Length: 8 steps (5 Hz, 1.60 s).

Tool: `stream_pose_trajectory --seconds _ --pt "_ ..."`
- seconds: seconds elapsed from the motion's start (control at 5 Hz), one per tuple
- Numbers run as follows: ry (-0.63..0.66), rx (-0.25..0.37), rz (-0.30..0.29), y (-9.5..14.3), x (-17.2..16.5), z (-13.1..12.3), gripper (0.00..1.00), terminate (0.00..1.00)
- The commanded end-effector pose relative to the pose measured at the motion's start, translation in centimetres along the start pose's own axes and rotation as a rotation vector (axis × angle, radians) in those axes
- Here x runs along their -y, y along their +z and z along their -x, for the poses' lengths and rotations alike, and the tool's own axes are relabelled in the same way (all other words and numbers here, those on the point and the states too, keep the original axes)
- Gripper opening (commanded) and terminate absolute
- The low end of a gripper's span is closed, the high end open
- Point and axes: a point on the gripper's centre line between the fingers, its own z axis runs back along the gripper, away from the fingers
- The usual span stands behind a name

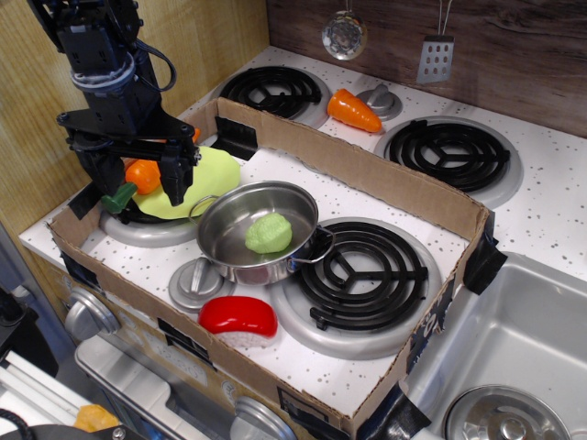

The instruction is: Take broccoli out of pan

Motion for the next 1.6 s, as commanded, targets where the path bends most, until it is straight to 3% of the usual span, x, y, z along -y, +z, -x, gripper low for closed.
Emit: stream_pose_trajectory --seconds 0.0,0.4,0.6,1.0,1.4 --pt "0.000 0.000 0.000 0.0 0.0 0.0 1.00 0.00" --pt "0.065 -0.023 -0.026 3.1 2.2 -2.2 1.00 0.00" --pt "0.091 -0.014 -0.006 3.8 3.6 -2.8 1.00 0.00" --pt "0.249 -0.058 0.046 1.7 7.0 -3.6 1.00 0.00" --pt "0.352 -0.045 0.005 0.2 7.4 -3.3 1.00 0.00"
